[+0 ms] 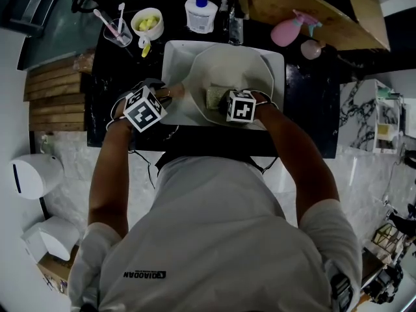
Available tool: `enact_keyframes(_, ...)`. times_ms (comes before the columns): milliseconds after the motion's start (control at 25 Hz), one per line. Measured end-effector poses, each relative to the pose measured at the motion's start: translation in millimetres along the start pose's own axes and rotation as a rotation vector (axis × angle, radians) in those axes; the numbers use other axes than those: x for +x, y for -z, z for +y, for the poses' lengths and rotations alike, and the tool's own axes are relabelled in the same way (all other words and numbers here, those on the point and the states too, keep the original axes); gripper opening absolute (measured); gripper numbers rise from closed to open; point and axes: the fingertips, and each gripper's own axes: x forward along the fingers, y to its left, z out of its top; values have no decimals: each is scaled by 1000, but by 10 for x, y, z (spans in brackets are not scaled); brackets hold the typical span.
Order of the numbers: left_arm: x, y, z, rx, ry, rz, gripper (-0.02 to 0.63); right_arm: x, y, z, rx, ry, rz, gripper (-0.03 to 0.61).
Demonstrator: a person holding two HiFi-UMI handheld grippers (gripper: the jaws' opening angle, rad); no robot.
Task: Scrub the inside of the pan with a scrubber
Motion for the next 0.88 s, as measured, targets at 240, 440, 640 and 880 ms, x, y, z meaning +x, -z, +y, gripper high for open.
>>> enact_keyframes(240, -14, -1, 0, 4, -4, 2, 199, -63, 41, 121, -4, -55, 28, 57)
enact_keyframes(440, -8, -6, -8, 4, -4, 2, 199, -51, 71, 74, -27, -7, 35, 57)
enact_keyframes(640, -9, -6, 0, 8, -8, 1, 199, -386, 21, -224, -9, 181, -2, 57)
enact_keyframes(880, -5, -4, -2, 8, -11, 0, 199, -636, 254, -542, 26, 340, 40, 57)
